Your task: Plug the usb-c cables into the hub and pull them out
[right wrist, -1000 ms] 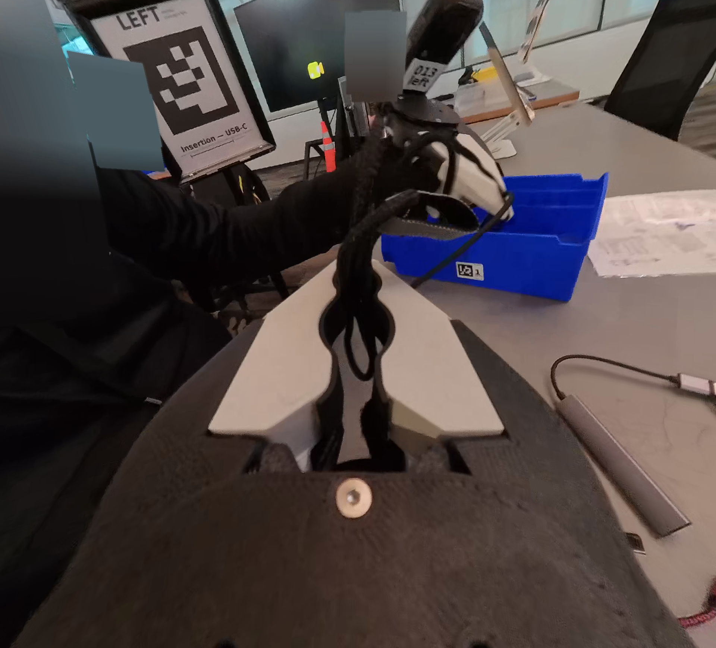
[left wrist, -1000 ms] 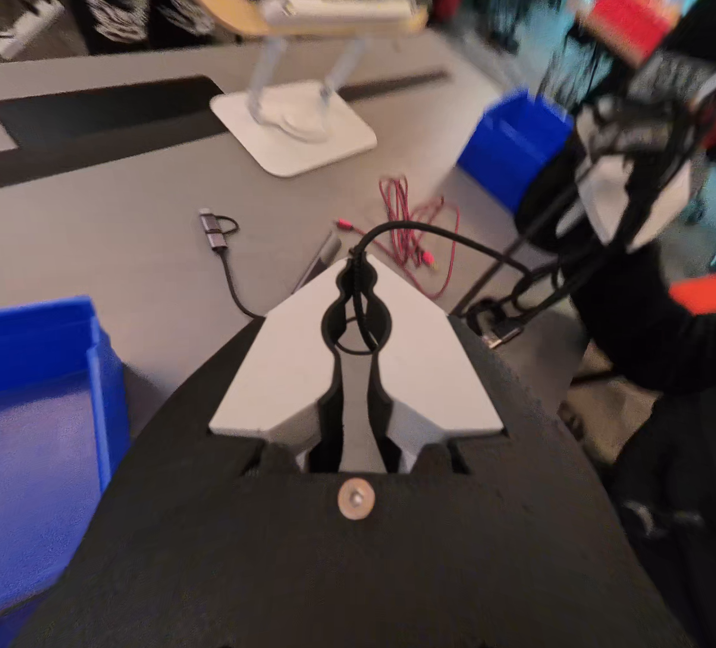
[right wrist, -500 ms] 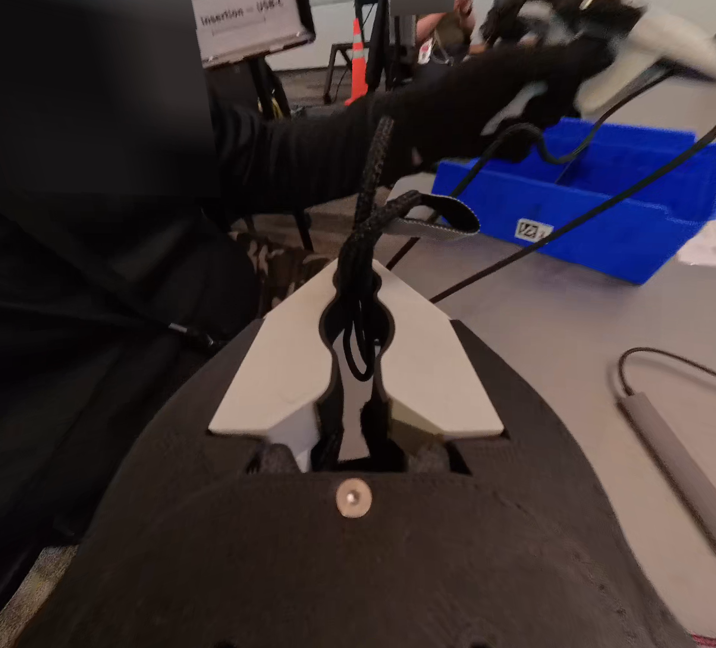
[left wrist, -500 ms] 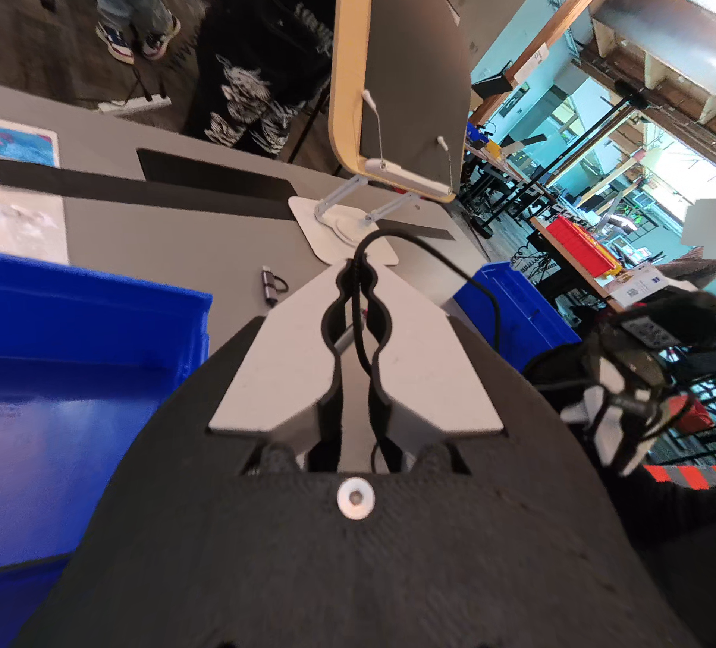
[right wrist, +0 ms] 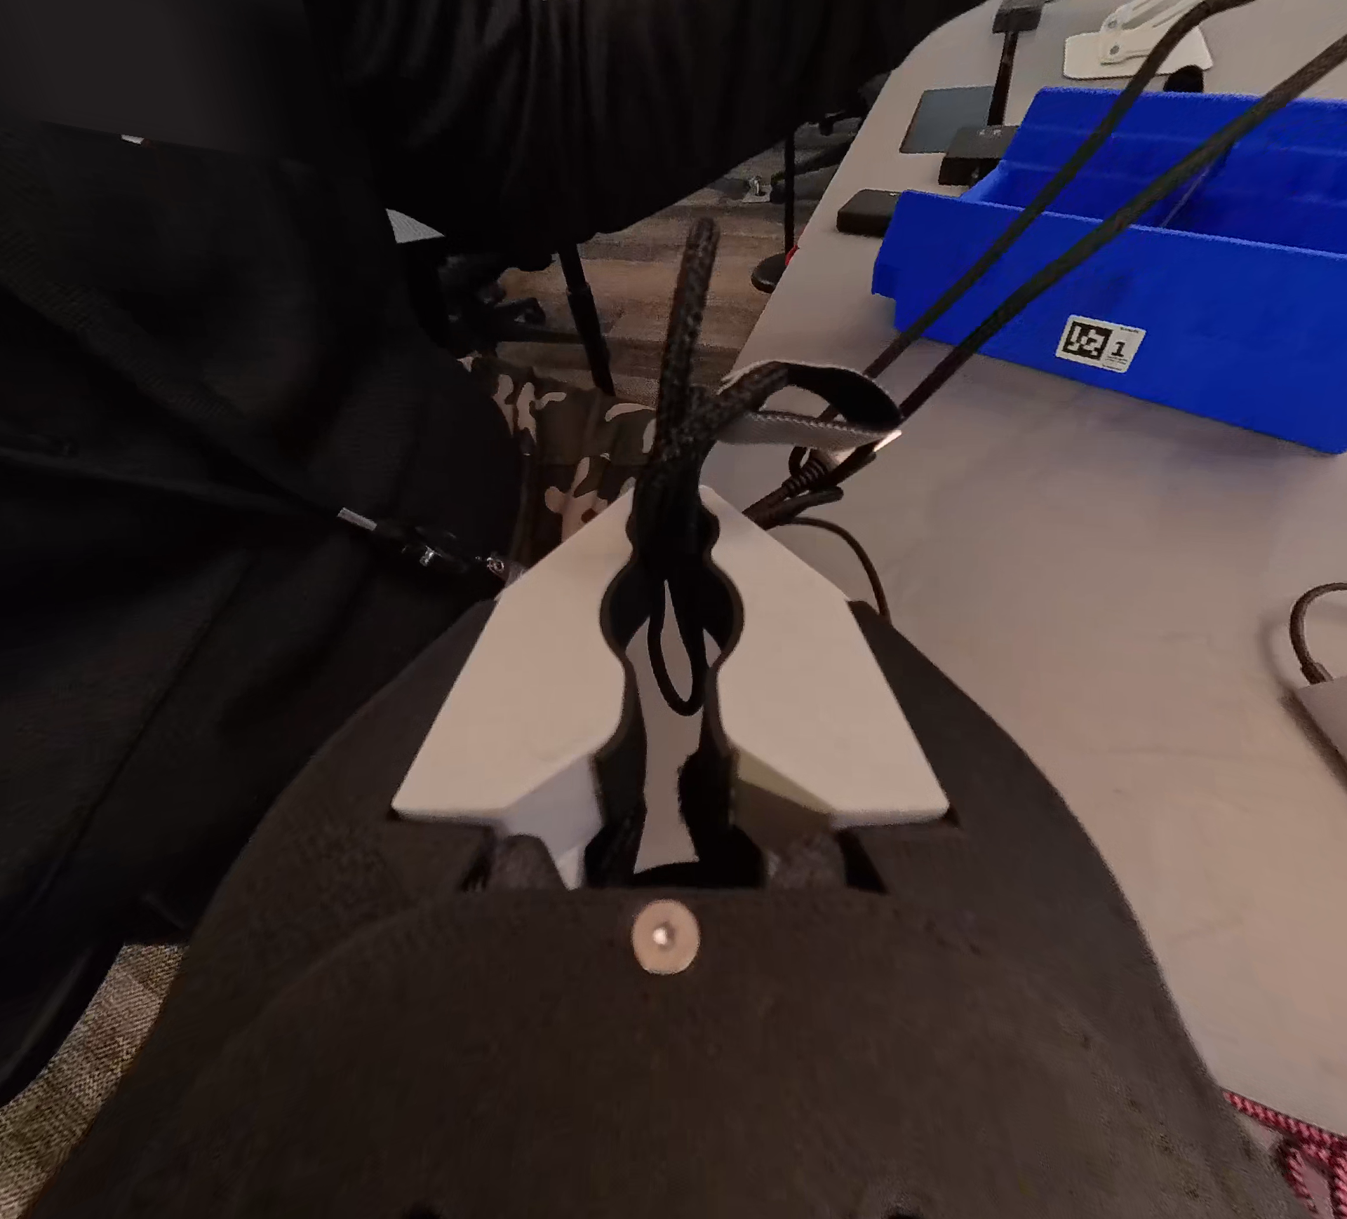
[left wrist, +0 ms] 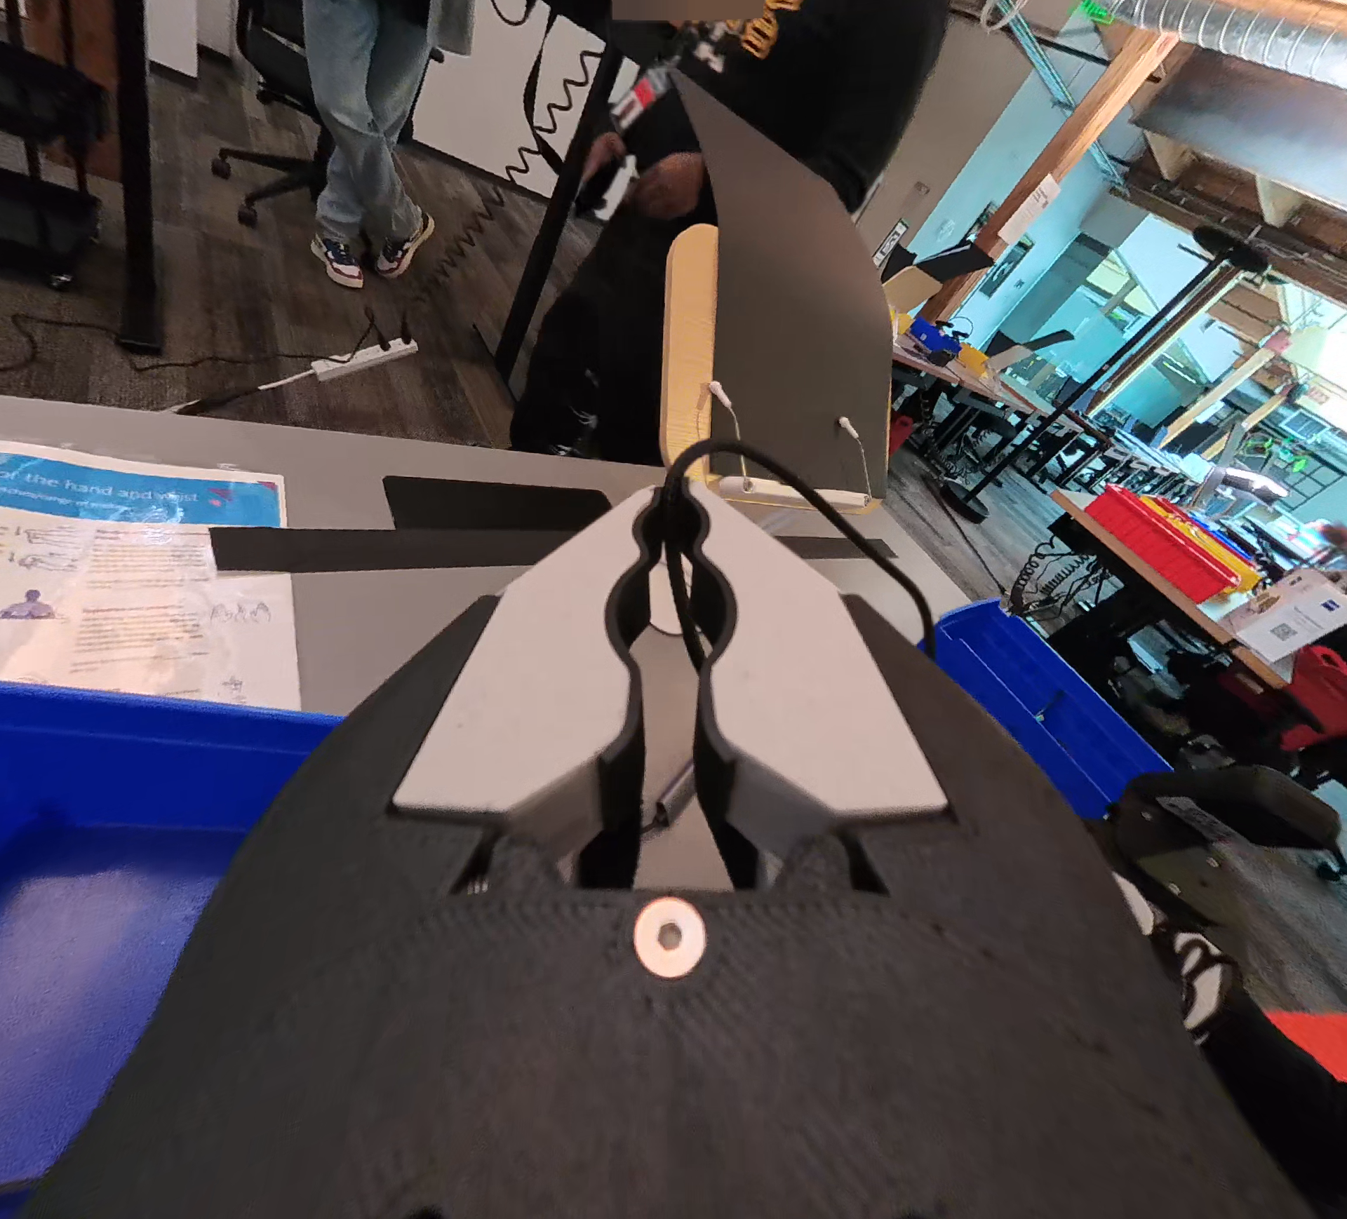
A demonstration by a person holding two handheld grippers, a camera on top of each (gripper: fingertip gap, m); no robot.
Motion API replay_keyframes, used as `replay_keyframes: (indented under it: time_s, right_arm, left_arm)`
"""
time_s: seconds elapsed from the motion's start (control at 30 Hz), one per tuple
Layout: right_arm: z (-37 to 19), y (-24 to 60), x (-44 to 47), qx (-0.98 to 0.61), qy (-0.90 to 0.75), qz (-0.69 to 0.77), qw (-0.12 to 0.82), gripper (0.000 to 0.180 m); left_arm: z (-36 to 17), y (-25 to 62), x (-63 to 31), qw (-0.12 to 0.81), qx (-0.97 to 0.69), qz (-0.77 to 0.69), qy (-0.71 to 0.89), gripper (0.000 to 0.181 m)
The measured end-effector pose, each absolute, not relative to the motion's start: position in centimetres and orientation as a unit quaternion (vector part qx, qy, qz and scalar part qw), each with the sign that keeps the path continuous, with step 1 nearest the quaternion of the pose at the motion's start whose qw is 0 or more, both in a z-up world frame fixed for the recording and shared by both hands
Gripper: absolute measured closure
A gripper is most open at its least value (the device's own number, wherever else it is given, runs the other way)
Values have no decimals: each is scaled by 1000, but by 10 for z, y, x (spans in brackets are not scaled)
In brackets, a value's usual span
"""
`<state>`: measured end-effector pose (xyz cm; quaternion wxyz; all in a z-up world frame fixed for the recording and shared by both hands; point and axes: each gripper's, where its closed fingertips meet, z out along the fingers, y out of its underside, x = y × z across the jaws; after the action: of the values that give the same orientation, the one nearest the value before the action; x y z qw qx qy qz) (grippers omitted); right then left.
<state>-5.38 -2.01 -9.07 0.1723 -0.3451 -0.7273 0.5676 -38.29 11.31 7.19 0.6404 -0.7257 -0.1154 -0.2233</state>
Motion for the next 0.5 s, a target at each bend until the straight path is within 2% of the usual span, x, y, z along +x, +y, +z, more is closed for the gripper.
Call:
replay_keyframes:
  time_s: [0.2, 0.37, 0.43, 0.5]
  right_arm:
    - [-99, -16, -54, -358, -732, 551, 182, 176]
    - [-106, -7, -62, -382, -727, 541, 184, 177]
    - [-114, -4, -65, -388, -733, 529, 182, 177]
    - [-120, -2, -66, -392, -733, 528, 174, 177]
  left_arm:
    - [79, 109, -399, 654, -699, -257, -138, 181]
    - [39, 117, -363, 589, -759, -260, -99, 179]
    - [16, 114, -360, 569, -786, -221, -96, 174]
    - [2, 107, -357, 556, -800, -203, -99, 155]
